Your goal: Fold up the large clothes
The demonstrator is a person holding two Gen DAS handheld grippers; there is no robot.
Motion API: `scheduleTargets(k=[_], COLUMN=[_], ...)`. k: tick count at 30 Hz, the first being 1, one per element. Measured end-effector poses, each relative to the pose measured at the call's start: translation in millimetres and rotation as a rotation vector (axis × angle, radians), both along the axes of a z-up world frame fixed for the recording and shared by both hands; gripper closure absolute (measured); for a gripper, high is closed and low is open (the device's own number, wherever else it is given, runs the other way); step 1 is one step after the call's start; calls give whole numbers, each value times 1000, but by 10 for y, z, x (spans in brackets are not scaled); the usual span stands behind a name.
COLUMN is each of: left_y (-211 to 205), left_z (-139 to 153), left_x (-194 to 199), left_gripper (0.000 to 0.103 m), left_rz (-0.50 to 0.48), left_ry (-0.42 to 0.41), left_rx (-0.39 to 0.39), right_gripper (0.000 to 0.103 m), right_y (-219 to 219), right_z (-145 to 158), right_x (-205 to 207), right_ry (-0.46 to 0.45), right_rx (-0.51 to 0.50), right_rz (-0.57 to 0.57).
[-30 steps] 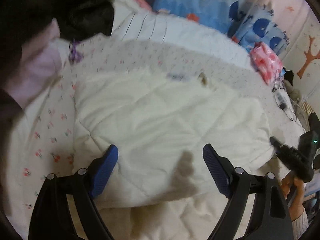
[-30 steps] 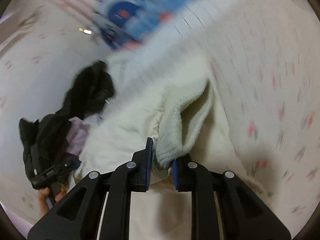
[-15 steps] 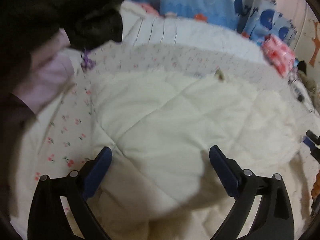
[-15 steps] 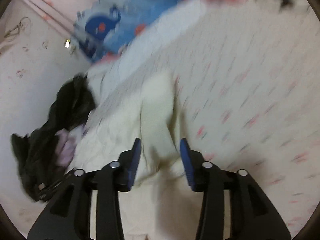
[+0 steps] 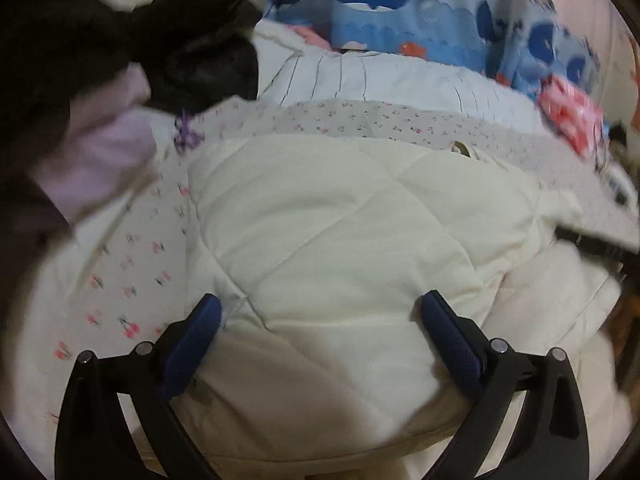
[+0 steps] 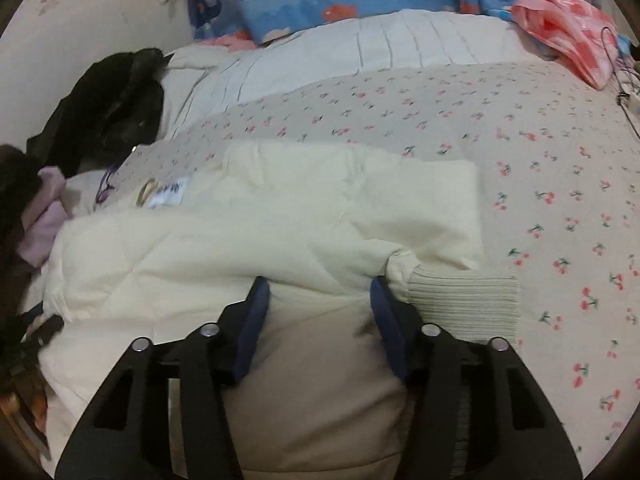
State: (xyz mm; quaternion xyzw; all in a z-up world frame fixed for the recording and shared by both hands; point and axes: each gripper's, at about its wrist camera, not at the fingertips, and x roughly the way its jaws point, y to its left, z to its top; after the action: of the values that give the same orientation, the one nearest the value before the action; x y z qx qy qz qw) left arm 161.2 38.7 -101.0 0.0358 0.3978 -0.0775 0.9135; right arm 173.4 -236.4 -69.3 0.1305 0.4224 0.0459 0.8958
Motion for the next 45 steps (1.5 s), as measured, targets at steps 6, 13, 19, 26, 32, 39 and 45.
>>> scheduleTargets(k=[6, 13, 19, 26, 32, 39, 45], left_y=[1, 61, 24, -217, -398, -347, -319], left_z=[178, 56, 32, 297, 274, 118, 95], left_x=[-119, -88, -109, -329, -326, -197, -210], left_gripper=[7, 7, 7, 7, 7, 7, 7], left_rz=[40, 38, 19, -21, -74, -66, -67], left_ry=[-123, -86, -95, -270, -290, -199, -193], left_rx=[61, 39, 40, 128, 177, 150, 142], right_gripper=[58, 55, 41, 39, 35, 34, 26], right_y=[-45, -65, -279, -218, -248, -328, -181], right_z=[202, 234, -89, 580, -161, -52, 624], right_x=[-282, -255, -55, -20, 514, 485, 127], right_ry=[-65, -110, -20, -190, -7, 1, -127], right_rx=[-71, -53, -53, -92, -72, -40, -68], right_rz=[11, -1, -25, -22, -25, -25, 116])
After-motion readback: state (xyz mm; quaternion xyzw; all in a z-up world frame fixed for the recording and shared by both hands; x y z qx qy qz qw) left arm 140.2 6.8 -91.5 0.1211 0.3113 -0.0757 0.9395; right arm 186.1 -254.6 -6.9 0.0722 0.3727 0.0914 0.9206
